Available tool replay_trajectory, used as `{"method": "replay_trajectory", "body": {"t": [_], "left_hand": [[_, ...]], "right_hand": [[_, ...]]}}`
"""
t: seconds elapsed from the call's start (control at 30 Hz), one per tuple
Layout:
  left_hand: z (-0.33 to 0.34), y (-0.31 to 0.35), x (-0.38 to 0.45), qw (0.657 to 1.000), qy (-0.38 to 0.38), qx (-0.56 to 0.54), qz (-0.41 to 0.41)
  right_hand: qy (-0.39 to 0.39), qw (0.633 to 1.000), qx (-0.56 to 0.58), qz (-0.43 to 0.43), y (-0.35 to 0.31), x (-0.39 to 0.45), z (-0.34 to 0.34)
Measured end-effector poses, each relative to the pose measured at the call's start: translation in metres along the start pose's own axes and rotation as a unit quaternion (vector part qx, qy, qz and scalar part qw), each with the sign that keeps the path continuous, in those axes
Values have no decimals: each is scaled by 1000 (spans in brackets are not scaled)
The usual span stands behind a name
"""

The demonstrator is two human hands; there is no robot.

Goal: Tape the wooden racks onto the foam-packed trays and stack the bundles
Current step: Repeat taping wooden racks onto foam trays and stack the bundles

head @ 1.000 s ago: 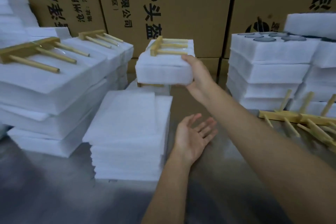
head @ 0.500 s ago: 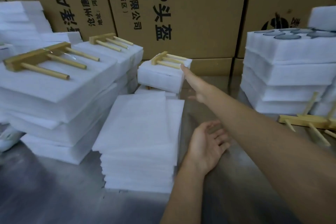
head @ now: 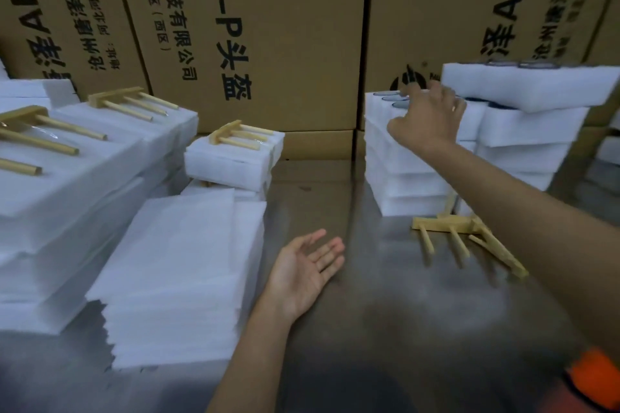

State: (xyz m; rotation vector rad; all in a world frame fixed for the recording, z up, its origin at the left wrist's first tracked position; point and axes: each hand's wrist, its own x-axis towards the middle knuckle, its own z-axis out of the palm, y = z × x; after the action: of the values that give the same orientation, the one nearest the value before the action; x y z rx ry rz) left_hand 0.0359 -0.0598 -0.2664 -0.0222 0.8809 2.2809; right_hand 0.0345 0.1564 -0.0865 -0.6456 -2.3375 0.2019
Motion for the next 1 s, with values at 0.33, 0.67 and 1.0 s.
{"method": "replay_trajectory", "body": {"t": [0.33, 0.67, 1.0], "left_hand": [[3, 0, -2, 1000, 23, 16, 4], [9, -7, -19, 990, 41, -1, 132], [29, -35, -40, 900, 20, 387, 202]], "right_hand": [[-61, 980, -118, -146, 26, -6, -40], [-42, 955, 45, -290, 14, -206, -97], [-206, 954, 136, -168, 52, -273, -59]]}}
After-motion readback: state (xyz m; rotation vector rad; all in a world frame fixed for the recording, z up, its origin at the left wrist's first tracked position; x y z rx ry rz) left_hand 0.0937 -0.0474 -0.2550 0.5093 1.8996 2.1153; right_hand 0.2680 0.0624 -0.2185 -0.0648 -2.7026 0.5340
